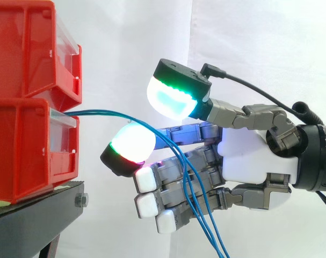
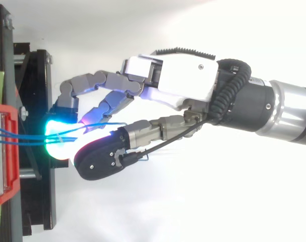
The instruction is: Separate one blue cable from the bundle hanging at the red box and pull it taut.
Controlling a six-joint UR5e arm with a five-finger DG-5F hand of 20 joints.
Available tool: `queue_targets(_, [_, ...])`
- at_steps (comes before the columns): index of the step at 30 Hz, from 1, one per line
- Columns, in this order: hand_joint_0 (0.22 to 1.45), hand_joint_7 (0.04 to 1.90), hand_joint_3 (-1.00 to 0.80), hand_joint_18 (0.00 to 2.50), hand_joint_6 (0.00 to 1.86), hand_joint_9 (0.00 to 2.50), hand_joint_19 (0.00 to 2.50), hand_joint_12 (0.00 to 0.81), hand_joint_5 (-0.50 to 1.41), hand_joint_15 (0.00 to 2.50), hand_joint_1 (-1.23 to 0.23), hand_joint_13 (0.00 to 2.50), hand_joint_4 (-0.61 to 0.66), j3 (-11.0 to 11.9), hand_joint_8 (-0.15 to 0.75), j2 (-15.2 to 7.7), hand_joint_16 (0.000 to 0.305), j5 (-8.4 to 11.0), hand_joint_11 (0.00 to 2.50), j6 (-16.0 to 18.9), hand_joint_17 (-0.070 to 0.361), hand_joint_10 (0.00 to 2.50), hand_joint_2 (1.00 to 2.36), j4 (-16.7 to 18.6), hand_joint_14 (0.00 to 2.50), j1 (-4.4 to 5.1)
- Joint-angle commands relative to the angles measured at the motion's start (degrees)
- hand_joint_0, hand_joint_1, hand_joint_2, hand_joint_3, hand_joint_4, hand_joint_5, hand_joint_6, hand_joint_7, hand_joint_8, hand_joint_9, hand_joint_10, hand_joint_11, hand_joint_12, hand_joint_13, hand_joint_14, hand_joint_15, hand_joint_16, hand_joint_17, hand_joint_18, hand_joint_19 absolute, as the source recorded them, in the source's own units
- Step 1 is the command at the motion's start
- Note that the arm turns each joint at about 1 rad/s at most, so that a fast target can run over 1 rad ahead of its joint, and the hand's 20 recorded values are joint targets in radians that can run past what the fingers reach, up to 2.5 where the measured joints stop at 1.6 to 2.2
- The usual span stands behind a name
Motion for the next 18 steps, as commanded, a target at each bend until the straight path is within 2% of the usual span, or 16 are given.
queue_targets(1, [0.64,1.21,-0.37,0.78,0.61,0.89,0.55,0.379,-0.14,0.57,-0.51,0.91,0.16,0.0,0.326,-0.1,0.045,-0.01,0.62,0.0,0.100,0.02,1.01,0.0,0.02,-0.01])
queue_targets(6, [0.66,1.19,-0.17,0.78,0.62,0.89,0.54,0.379,-0.15,0.56,-0.63,0.91,0.17,0.0,0.322,0.0,0.045,-0.01,0.62,0.0,0.101,0.02,1.02,0.0,0.02,-0.01])
queue_targets(12, [0.66,1.15,-0.13,0.78,0.64,0.89,0.55,0.378,-0.15,0.57,-0.67,0.90,0.17,0.0,0.325,0.0,0.045,0.08,0.64,0.0,0.101,0.02,1.02,0.0,0.02,-0.01])
queue_targets(14, [0.64,1.15,-0.24,0.78,0.64,0.89,0.54,0.377,-0.15,0.57,-0.68,0.90,0.18,0.0,0.322,0.0,0.045,0.08,0.64,0.0,0.102,0.02,1.02,0.0,0.02,-0.01])
queue_targets(16, [0.59,1.15,-0.38,0.78,0.63,0.89,0.54,0.378,-0.15,0.57,-0.61,0.90,0.19,0.0,0.323,0.0,0.046,0.08,0.64,0.0,0.103,0.02,1.01,0.0,0.02,-0.01])
queue_targets(18, [0.61,1.23,-0.46,0.79,0.59,0.94,0.56,0.392,-0.13,0.57,-0.45,0.94,0.17,0.1,0.336,-0.1,0.046,0.08,0.62,0.0,0.103,0.02,1.00,-0.1,0.02,0.08])
